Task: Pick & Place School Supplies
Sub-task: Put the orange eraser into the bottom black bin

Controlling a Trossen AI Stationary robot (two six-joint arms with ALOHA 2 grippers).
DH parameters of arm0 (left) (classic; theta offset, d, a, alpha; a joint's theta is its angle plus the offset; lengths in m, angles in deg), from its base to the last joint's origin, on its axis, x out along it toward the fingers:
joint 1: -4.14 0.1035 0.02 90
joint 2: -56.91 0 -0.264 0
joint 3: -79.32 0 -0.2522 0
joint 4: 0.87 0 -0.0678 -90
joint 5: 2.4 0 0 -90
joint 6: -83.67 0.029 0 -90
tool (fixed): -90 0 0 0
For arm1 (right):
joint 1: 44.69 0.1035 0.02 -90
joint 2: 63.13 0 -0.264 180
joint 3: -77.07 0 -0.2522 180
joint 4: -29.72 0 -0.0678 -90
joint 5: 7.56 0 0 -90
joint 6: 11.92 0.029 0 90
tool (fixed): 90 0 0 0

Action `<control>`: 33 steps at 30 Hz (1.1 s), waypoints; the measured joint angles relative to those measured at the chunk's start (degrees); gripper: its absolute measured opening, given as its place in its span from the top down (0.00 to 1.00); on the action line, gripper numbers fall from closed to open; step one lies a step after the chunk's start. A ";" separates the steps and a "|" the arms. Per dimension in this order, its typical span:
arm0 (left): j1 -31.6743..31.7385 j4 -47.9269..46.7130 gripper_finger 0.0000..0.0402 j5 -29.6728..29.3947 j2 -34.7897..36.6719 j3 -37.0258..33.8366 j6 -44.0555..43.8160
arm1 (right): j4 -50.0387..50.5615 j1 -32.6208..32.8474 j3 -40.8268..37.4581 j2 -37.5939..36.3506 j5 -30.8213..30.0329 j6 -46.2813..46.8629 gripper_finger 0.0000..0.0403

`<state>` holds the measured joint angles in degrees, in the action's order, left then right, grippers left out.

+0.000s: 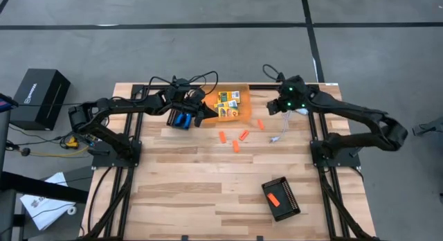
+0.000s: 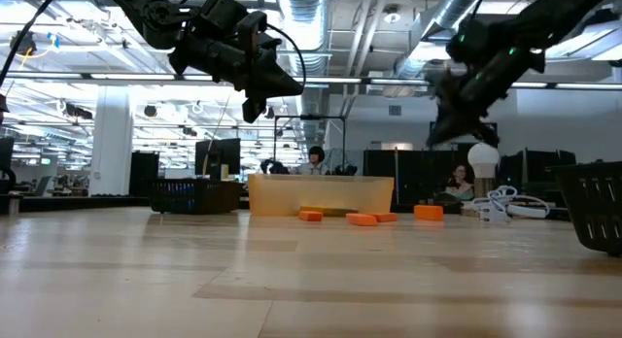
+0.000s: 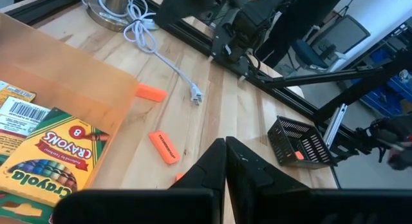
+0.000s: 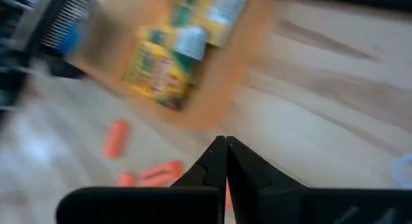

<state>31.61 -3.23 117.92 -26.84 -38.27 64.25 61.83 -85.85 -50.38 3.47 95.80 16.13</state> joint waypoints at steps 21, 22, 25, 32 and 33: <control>0.00 0.13 1.00 0.00 0.00 0.00 0.95 | 23.14 13.61 18.03 11.04 -11.47 7.74 0.57; 0.00 0.13 1.00 0.00 0.00 0.00 0.95 | 24.64 13.98 19.32 12.60 -11.96 7.85 0.58; -0.02 0.13 1.00 0.00 0.00 0.00 0.95 | 27.40 15.06 22.93 16.99 -12.67 7.85 0.60; -0.02 0.11 1.00 1.85 0.00 0.00 0.95 | 29.87 17.03 26.67 23.91 -15.25 8.00 0.64; 0.00 0.11 1.00 2.25 0.00 0.00 0.95 | 29.88 17.15 26.68 24.62 -15.38 8.01 0.64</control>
<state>31.60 -3.12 120.17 -26.84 -38.27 65.21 91.70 -68.70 -23.70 28.09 80.43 24.14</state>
